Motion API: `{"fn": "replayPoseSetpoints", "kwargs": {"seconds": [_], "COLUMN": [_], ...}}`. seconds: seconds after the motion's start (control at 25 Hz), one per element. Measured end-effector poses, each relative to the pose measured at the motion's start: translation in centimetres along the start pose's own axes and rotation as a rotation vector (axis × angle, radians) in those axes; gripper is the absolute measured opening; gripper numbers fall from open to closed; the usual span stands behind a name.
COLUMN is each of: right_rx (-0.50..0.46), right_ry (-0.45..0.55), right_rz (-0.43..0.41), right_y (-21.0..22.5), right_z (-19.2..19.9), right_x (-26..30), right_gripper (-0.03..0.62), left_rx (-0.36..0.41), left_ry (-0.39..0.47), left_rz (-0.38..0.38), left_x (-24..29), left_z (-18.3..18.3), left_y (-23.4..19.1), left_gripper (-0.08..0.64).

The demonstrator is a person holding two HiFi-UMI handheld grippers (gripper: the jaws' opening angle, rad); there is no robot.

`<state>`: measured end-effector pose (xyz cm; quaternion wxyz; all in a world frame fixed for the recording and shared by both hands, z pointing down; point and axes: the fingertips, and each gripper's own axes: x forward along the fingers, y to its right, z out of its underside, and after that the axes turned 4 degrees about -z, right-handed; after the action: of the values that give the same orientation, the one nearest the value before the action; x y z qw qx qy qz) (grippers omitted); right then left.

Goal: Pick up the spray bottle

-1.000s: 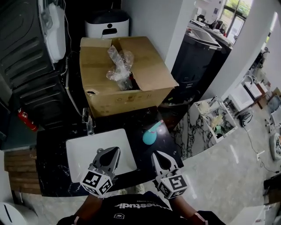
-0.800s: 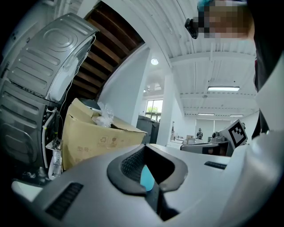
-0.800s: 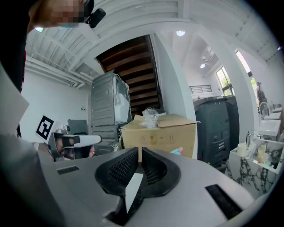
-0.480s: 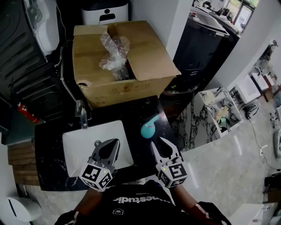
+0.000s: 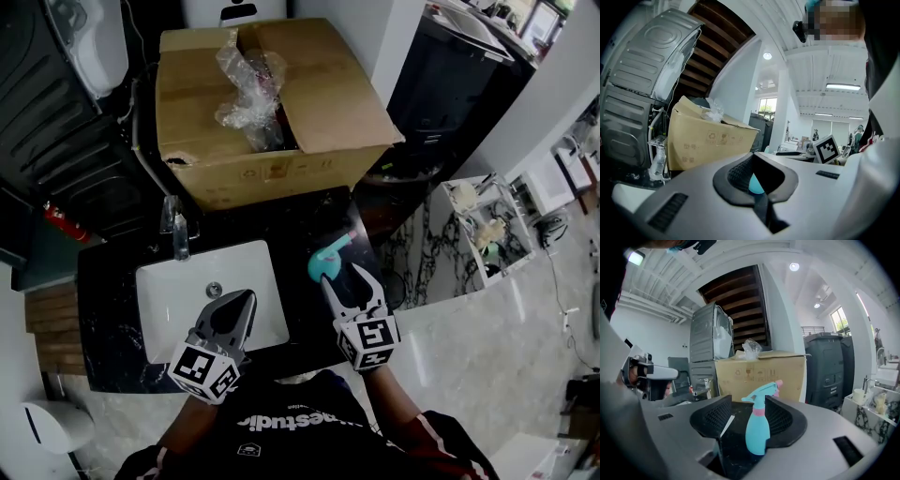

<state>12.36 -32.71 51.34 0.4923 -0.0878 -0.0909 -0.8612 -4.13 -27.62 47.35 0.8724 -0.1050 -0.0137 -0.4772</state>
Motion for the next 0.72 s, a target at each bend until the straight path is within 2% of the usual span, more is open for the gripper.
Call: {"fn": "replayPoseSetpoints", "kwargs": {"seconds": [0.36,0.72], "right_rx": [0.008,-0.018], "right_ry": [-0.069,-0.079], "right_rz": [-0.001,-0.018], "right_y": [2.2,2.7], "right_z": [3.5,3.6], "right_x": [3.9,6.3], "right_gripper": [0.236,0.236], "left_rx": [-0.011,-0.008], "left_ry": [-0.046,-0.063], "left_rz": [-0.057,-0.095], "left_x": [-0.2,-0.3], "left_z": [1.6,1.8], "left_y": [-1.7,-2.9], "left_gripper": [0.015,0.014]}}
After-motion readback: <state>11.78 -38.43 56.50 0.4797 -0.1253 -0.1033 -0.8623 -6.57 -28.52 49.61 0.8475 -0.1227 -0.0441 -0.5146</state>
